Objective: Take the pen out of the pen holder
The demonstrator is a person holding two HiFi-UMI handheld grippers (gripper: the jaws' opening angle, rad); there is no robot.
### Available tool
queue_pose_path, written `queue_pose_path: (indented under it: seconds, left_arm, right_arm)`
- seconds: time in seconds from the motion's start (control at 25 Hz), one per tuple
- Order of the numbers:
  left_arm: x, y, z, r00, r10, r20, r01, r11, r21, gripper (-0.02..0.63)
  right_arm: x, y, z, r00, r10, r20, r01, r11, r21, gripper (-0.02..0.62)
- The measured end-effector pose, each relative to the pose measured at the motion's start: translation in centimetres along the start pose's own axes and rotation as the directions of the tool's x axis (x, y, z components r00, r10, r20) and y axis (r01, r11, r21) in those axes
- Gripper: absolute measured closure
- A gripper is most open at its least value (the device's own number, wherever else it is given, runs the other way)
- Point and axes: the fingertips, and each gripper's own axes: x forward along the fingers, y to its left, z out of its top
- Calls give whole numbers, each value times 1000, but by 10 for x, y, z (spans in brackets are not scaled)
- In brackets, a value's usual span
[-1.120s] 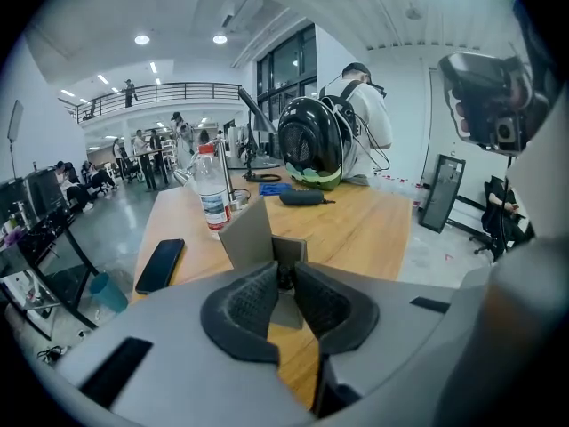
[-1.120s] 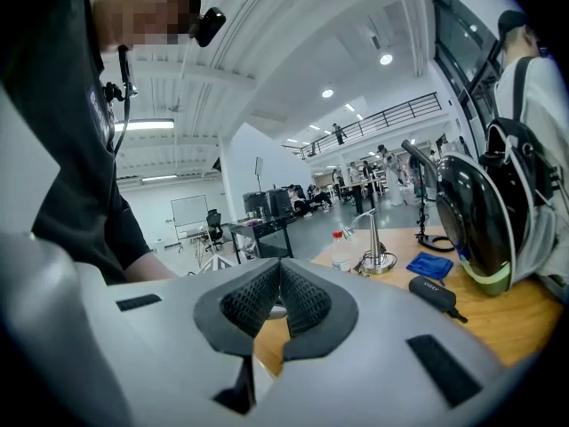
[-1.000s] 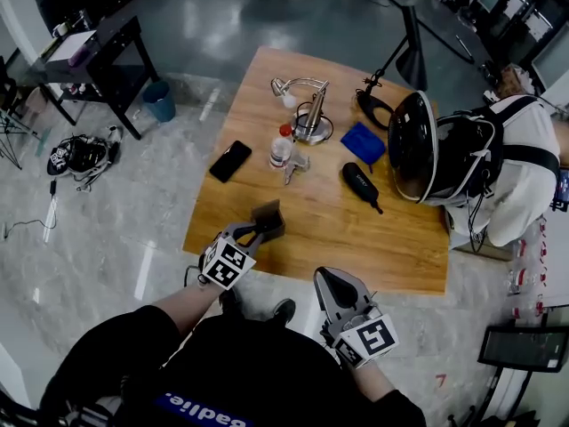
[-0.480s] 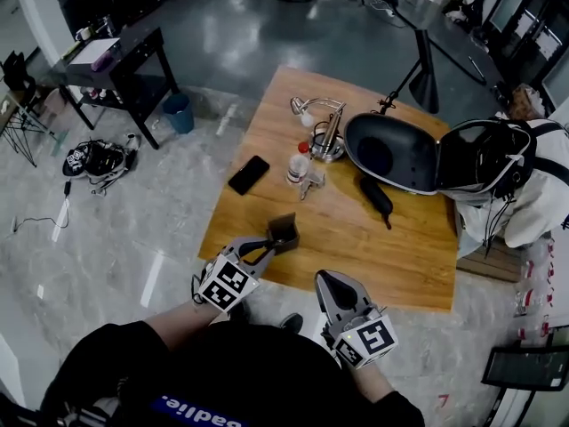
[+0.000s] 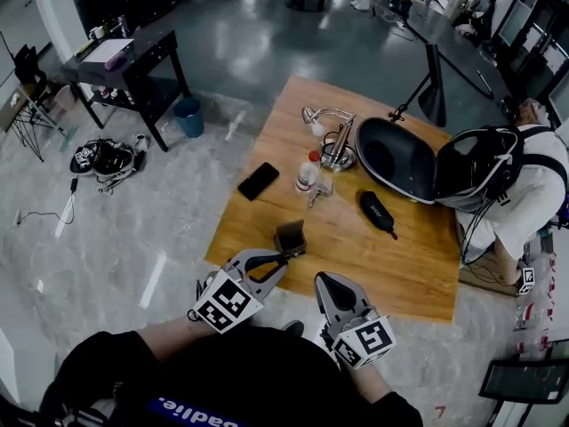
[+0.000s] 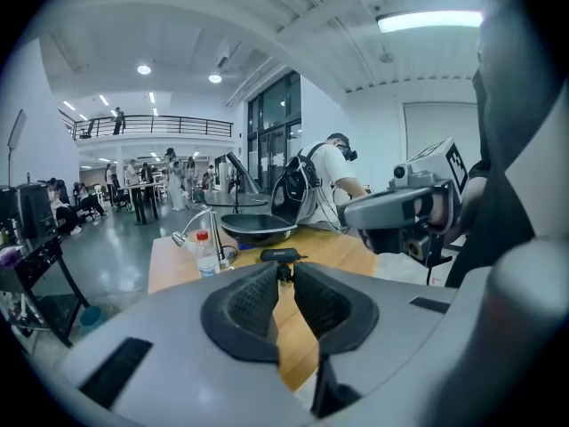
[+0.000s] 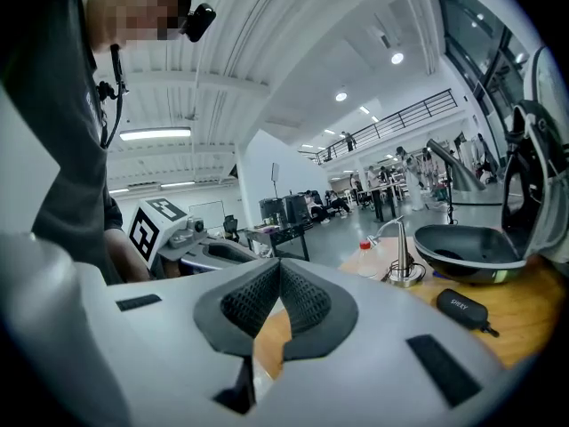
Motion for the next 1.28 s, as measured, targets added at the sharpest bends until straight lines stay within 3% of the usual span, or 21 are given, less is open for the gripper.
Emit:
queue_pose_path:
  seconds: [0.36,1.28]
  left_arm:
    - [-15,-13,23,998,-32,53,33,999,-14,541]
    - [-7,-12,18,998,-44,46,45,999,-18,541]
  right_arm:
    - [4,5,-3,1000,0,-18,0,1000,-9,589]
    - [5,3,-5,999,-3,-35,3,1000,-11,590]
